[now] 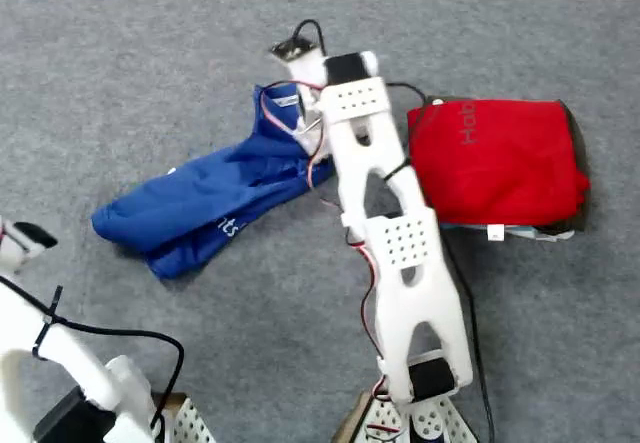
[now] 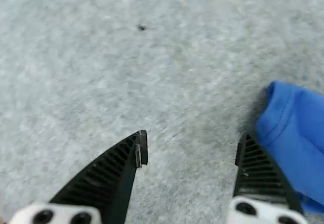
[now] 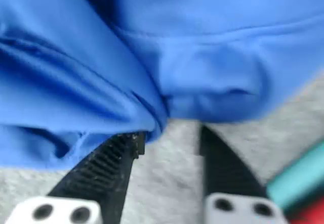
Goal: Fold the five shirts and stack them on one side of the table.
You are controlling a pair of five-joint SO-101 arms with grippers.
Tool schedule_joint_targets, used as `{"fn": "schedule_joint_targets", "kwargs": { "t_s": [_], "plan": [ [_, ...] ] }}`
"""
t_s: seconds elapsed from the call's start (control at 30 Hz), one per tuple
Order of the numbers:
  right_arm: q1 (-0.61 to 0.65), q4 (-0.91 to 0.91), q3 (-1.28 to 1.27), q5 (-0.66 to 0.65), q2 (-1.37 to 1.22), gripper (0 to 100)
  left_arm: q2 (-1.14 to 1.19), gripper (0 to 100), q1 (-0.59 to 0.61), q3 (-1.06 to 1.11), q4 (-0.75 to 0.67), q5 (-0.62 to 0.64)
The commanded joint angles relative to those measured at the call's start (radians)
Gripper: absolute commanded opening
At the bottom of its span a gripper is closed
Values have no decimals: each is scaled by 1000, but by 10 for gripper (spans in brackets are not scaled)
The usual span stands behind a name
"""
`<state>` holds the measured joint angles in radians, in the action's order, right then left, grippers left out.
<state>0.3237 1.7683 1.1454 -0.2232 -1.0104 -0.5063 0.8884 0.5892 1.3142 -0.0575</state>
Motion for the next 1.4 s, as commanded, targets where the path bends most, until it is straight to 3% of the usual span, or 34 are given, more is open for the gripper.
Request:
{"fn": "schedule_joint_targets", "kwargs": {
  "t_s": [0.0,0.17,0.4,0.6,0.8,0.97,1.37],
  "plan": [
    [-33,18,30,-120,206,294,-4,286,-26,46,-114,9],
    [39,15,31,-390,348,254,-4,286,-28,209,-345,9],
    [236,-58,28,-904,380,157,-4,283,2,353,-546,20],
    [403,-192,35,-868,249,158,-4,284,95,370,-614,72],
    [476,-207,36,-870,108,217,-4,285,110,413,-615,66],
    [449,-216,38,-910,-4,217,-4,284,109,446,-683,69],
    [275,-264,38,-934,-119,212,-4,284,103,448,-686,72]
  ]
}}
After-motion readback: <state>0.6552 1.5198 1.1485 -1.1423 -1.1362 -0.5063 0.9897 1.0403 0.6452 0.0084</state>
